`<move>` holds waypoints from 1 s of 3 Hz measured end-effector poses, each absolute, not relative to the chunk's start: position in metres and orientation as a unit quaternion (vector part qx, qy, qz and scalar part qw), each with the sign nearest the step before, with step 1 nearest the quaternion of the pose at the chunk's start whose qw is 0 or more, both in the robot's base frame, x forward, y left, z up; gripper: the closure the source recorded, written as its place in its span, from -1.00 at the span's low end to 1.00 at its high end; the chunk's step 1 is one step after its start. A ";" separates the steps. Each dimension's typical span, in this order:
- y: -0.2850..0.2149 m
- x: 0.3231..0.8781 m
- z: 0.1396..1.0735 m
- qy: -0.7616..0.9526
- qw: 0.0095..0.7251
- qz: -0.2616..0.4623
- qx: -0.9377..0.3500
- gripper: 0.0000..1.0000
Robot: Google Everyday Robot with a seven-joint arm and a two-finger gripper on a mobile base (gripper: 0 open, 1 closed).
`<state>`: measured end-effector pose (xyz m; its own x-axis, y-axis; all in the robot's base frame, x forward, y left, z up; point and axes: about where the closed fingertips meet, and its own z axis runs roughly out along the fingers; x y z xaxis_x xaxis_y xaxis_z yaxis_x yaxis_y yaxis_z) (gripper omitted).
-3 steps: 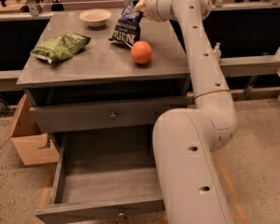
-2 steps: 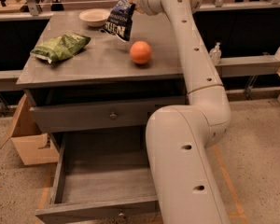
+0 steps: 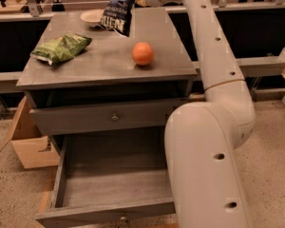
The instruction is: Place blue chip bag into middle drawer
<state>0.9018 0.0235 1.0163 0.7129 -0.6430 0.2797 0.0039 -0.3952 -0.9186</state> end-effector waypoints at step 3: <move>-0.006 0.806 1.003 0.118 0.521 -0.247 -0.808 1.00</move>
Offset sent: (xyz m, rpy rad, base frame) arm -0.1647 -0.0577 -0.0259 -0.0370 0.0343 0.3162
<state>0.8061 -0.0055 1.0028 0.8500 -0.4485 0.2761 0.0661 -0.4292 -0.9008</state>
